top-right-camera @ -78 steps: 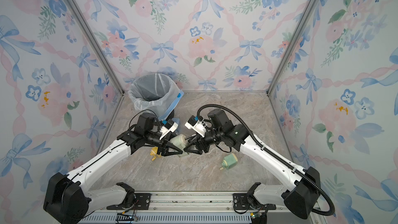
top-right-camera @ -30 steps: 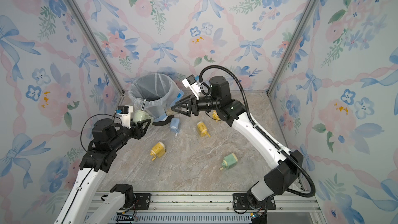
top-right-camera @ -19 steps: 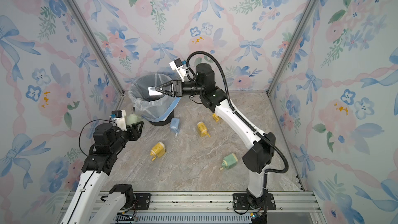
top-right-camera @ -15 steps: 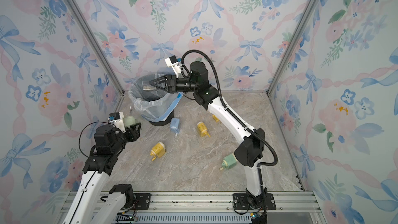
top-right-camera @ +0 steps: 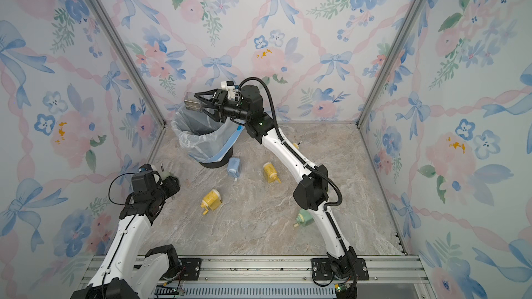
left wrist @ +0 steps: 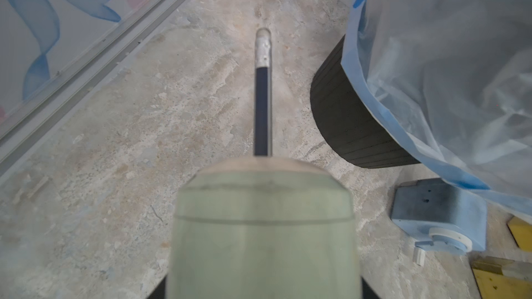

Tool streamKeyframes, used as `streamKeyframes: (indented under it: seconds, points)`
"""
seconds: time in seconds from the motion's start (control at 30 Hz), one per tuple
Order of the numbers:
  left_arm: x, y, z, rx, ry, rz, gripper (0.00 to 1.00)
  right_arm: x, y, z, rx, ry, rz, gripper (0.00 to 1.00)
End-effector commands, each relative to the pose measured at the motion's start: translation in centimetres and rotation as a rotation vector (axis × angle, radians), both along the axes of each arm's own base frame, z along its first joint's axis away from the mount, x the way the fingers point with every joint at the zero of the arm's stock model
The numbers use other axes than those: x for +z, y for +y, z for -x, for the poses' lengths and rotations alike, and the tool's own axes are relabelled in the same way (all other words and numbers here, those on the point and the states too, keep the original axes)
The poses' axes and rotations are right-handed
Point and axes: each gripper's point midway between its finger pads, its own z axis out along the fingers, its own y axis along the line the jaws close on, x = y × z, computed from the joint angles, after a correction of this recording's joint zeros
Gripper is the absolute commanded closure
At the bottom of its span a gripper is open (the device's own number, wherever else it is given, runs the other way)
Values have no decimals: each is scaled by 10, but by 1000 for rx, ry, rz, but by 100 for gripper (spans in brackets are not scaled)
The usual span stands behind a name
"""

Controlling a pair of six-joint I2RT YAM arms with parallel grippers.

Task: Take out the pencil sharpener tray and clean the shavings
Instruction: Place the pencil sharpener at the center of the board.

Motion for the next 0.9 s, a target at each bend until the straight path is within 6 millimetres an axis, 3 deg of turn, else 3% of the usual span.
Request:
streamKeyframes:
  seconds: [0.0, 0.47, 0.63, 0.87]
  points:
    - [-4, 12, -6, 72, -16, -4, 100, -3, 6, -12, -36, 168, -69, 58]
    - [-53, 4, -6, 80, 121, 80, 100, -46, 20, -50, -132, 575, -273, 57]
    - [-59, 9, -3, 102, 143, 56, 100, -40, 33, -44, -145, 640, -411, 57]
    - [-66, 5, -1, 91, 173, 35, 100, -37, 33, -45, -183, 694, -501, 55]
